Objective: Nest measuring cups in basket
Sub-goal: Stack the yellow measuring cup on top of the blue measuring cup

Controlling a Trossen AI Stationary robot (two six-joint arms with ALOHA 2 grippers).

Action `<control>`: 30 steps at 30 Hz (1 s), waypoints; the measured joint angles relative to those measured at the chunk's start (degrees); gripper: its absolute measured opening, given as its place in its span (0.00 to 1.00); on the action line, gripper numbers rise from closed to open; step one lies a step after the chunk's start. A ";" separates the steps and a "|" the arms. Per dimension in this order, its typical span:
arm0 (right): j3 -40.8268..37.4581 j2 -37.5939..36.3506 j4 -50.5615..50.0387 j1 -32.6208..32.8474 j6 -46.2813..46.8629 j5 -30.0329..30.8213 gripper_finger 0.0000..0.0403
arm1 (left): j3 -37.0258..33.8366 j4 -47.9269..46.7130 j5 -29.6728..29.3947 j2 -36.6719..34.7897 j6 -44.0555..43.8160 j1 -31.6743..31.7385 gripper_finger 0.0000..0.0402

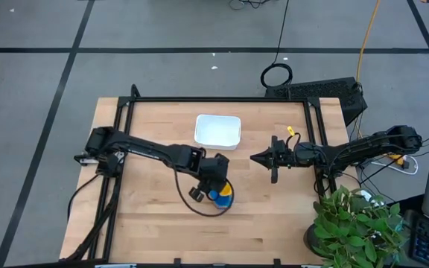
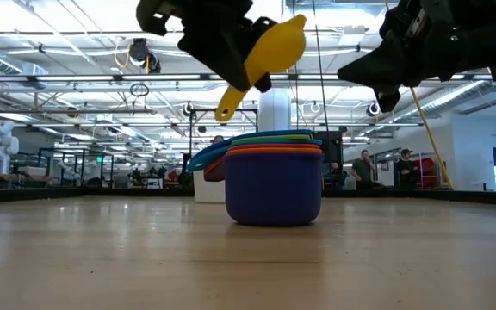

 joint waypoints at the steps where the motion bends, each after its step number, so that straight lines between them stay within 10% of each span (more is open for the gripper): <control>1: 0.00 0.01 0.38 0.00 0.00 0.00 0.00 | 0.61 -0.15 0.03 0.49 0.42 -0.32 0.43; 30: -0.02 0.04 0.41 0.00 0.09 0.17 0.00 | 3.30 -1.57 -2.77 8.29 5.45 -3.27 0.43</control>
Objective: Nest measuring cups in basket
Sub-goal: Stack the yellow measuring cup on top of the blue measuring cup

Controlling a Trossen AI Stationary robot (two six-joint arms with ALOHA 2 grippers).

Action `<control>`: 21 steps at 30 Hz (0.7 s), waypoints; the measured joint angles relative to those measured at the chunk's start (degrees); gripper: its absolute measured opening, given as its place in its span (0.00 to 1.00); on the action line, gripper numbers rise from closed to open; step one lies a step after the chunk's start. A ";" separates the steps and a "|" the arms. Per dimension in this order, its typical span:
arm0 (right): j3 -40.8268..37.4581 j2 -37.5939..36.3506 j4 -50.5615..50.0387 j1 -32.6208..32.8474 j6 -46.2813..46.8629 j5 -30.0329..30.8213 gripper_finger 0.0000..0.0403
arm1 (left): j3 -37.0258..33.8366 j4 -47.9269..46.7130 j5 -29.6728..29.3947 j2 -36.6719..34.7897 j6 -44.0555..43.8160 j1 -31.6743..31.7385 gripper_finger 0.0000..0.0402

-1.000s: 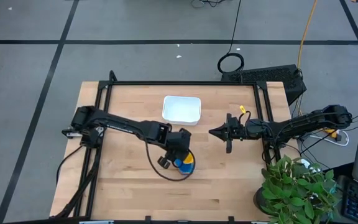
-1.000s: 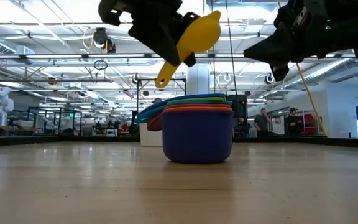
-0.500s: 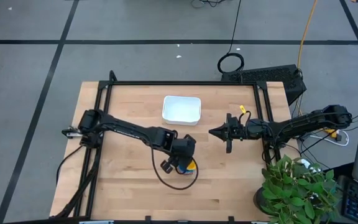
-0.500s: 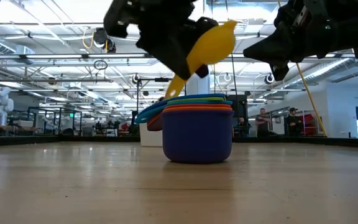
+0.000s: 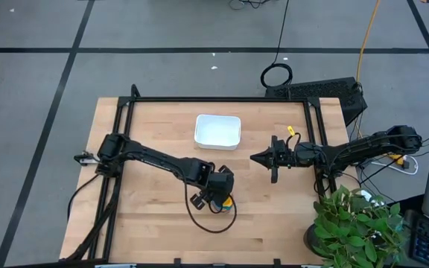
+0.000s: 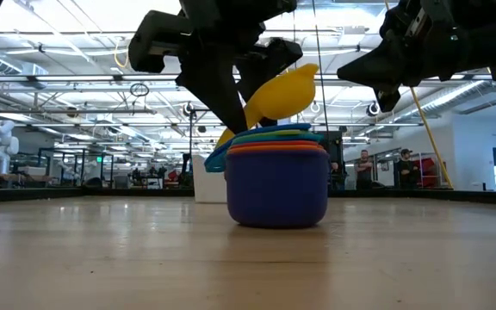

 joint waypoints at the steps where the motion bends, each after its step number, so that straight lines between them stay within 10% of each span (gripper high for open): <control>1: 0.00 0.00 0.00 0.00 0.00 0.00 0.00 | 0.00 0.01 0.03 0.00 -0.03 0.00 0.43; 10: 0.00 0.00 -0.01 0.00 -0.02 0.00 0.00 | 0.00 -0.35 -5.16 0.00 4.36 -1.56 0.59; 21: 0.00 0.00 -0.03 0.00 -0.04 0.04 0.00 | 0.16 -2.65 -7.92 -1.97 5.49 -1.98 0.51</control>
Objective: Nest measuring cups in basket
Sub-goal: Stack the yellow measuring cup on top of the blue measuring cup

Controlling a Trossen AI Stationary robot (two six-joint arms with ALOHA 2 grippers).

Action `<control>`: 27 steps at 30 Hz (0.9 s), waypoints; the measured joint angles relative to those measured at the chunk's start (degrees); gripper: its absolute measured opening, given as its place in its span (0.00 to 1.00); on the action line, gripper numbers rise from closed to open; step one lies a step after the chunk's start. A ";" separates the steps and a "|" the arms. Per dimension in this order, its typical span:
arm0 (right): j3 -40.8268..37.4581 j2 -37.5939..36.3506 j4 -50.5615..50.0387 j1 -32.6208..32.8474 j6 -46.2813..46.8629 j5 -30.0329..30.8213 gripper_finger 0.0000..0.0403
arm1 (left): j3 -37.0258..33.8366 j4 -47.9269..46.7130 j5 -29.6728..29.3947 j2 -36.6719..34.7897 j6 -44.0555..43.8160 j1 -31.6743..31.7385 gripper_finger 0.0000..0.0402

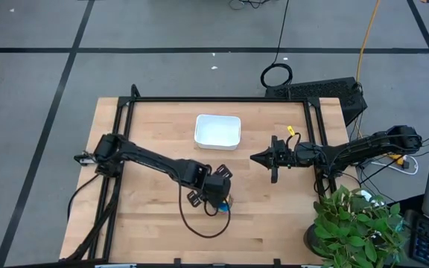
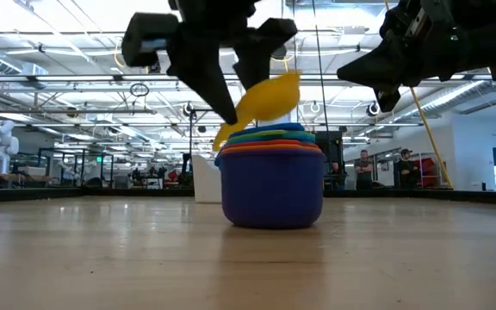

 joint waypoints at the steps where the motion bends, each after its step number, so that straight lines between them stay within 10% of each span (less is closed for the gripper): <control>1: 0.00 0.00 0.00 0.00 0.00 0.01 0.00 | 0.27 -0.14 0.02 -0.26 -0.04 -0.01 0.52; 27: 0.00 0.00 -0.90 0.02 -0.07 1.32 0.00 | 3.05 -6.51 3.34 -1.82 -8.41 3.46 0.58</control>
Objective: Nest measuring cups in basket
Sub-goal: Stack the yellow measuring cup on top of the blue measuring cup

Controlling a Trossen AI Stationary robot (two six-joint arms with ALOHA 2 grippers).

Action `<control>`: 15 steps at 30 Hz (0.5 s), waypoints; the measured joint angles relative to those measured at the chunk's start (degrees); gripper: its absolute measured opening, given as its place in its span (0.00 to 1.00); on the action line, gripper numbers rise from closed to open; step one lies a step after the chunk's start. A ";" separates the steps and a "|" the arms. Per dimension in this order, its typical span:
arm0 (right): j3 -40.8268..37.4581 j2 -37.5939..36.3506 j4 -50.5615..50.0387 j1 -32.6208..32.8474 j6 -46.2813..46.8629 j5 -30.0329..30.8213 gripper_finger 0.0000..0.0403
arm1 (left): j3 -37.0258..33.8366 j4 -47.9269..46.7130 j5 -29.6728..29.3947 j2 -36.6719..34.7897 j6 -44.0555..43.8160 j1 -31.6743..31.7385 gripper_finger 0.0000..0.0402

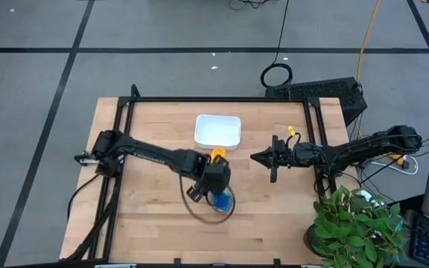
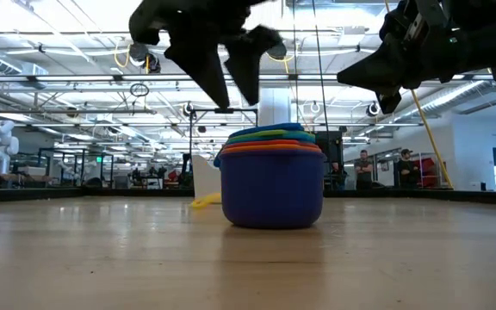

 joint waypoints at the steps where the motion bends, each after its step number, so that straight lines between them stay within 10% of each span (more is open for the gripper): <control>1: 0.00 0.00 0.02 0.00 0.00 -0.02 0.00 | 0.00 -0.86 1.72 -0.08 -1.55 0.98 0.58; 15: 0.00 0.00 -2.11 0.00 0.02 -0.08 0.00 | -6.19 -2.15 2.99 -0.18 -27.65 11.36 0.58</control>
